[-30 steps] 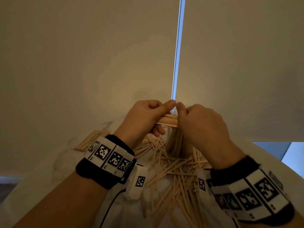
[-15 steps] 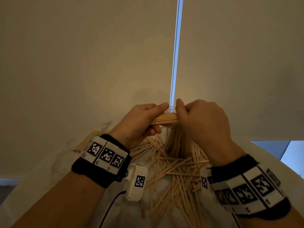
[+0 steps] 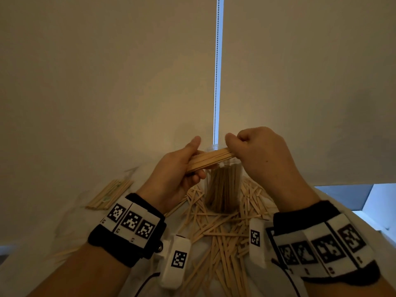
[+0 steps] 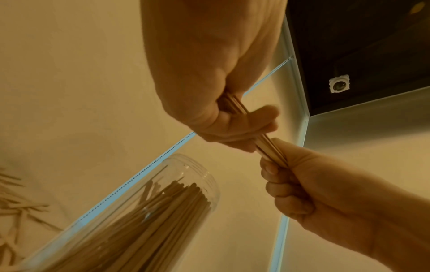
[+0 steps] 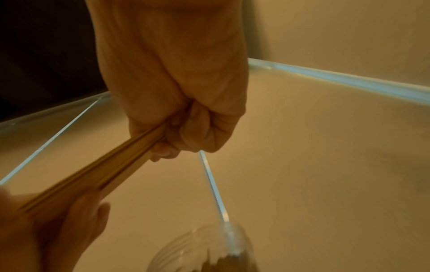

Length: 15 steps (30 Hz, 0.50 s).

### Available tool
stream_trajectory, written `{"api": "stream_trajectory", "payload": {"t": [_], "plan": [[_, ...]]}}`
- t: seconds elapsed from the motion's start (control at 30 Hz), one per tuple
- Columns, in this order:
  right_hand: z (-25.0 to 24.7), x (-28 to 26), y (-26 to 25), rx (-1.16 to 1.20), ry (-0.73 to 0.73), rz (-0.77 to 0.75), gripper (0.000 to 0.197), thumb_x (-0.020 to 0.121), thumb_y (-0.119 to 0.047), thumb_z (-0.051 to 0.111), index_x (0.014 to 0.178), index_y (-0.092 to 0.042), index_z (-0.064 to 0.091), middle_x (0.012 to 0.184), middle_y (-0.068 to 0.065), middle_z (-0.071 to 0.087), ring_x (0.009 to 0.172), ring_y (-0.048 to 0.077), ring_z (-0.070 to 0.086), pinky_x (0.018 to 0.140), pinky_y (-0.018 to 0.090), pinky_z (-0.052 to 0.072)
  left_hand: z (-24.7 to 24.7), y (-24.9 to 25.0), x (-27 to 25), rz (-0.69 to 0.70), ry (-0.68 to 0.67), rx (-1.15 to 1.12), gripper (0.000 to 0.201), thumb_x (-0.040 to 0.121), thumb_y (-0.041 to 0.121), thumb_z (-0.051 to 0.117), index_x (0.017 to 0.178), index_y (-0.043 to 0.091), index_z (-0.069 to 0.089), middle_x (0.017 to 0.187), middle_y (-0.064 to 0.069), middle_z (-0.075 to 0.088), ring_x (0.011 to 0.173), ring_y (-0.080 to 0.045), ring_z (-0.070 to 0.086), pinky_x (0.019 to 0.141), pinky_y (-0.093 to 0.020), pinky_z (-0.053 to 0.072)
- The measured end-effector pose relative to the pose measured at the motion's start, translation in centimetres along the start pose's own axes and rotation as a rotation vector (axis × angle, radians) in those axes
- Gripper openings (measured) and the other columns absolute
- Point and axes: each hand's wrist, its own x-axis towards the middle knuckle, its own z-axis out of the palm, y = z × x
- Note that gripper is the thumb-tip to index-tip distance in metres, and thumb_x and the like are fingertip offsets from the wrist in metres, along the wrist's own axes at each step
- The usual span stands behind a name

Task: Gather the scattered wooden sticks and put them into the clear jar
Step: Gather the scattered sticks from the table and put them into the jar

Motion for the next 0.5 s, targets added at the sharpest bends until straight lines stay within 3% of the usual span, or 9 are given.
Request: {"api": "stream_trajectory", "payload": {"t": [0.1, 0.2, 0.23, 0.3, 0.37, 0.43, 0.5], "plan": [[-1.9, 0.7, 1.0, -0.019, 0.076, 0.063, 0.046, 0.093, -0.039, 0.053, 0.059, -0.009, 0.061, 0.049, 0.003, 0.045, 0.045, 0.015, 0.039, 0.05, 0.028, 0.035, -0.2, 0.0, 0.3, -0.003, 0.061, -0.031, 0.042, 0.103, 0.047, 0.046, 0.099, 0.009, 0.064, 0.089, -0.015, 0.075, 0.06, -0.016, 0.065, 0.051, -0.022, 0.053], [-3.4, 1.7, 2.5, -0.07, 0.207, 0.123, 0.044, 0.092, -0.035, 0.052, 0.059, -0.007, 0.061, 0.049, 0.006, 0.044, 0.045, 0.018, 0.038, 0.048, 0.03, 0.031, -0.9, -0.7, 0.9, 0.056, 0.18, 0.111, 0.021, 0.101, 0.028, 0.058, 0.117, 0.014, 0.063, 0.11, -0.009, 0.072, 0.091, -0.018, 0.067, 0.068, -0.027, 0.057], [-3.5, 2.1, 2.9, -0.105, 0.229, 0.127, 0.043, 0.091, -0.033, 0.052, 0.058, -0.007, 0.06, 0.047, 0.006, 0.043, 0.045, 0.019, 0.038, 0.046, 0.03, 0.03, -1.0, -1.1, 1.2, 0.073, 0.185, 0.182, 0.025, 0.098, 0.021, 0.063, 0.123, 0.017, 0.061, 0.117, -0.009, 0.067, 0.097, -0.017, 0.065, 0.075, -0.029, 0.058], [-3.2, 3.1, 3.3, -0.189, 0.24, 0.111, 0.043, 0.092, -0.033, 0.053, 0.059, -0.007, 0.062, 0.047, 0.006, 0.046, 0.044, 0.02, 0.04, 0.045, 0.029, 0.03, -0.9, -2.0, 1.8, 0.072, 0.138, 0.268, 0.049, 0.09, 0.024, 0.074, 0.134, 0.024, 0.052, 0.128, -0.007, 0.059, 0.11, -0.016, 0.061, 0.09, -0.033, 0.055], [-2.6, 4.4, 3.5, -0.263, 0.241, 0.076, 0.041, 0.092, -0.032, 0.053, 0.061, -0.008, 0.064, 0.049, 0.006, 0.05, 0.045, 0.019, 0.043, 0.045, 0.028, 0.03, -0.4, -2.5, 2.5, 0.088, 0.098, 0.348, 0.079, 0.078, 0.042, 0.082, 0.144, 0.031, 0.04, 0.138, -0.003, 0.051, 0.123, -0.016, 0.053, 0.103, -0.038, 0.048], [-1.6, 5.7, 3.5, -0.342, 0.221, 0.032, 0.039, 0.091, -0.031, 0.054, 0.062, -0.008, 0.065, 0.05, 0.004, 0.052, 0.045, 0.018, 0.044, 0.043, 0.026, 0.03, 0.2, -2.6, 3.1, 0.106, 0.06, 0.434, 0.106, 0.066, 0.053, 0.086, 0.153, 0.032, 0.027, 0.148, -0.003, 0.042, 0.128, -0.014, 0.043, 0.109, -0.039, 0.04], [-0.4, 6.7, 3.3, -0.456, 0.158, 0.005, 0.037, 0.092, -0.028, 0.055, 0.06, -0.01, 0.058, 0.052, 0.001, 0.049, 0.044, 0.015, 0.041, 0.042, 0.024, 0.024, 0.8, -2.5, 3.8, 0.098, 0.006, 0.506, 0.121, 0.063, 0.052, 0.089, 0.158, 0.031, 0.016, 0.156, -0.004, 0.034, 0.127, -0.012, 0.039, 0.109, -0.034, 0.036]]}}
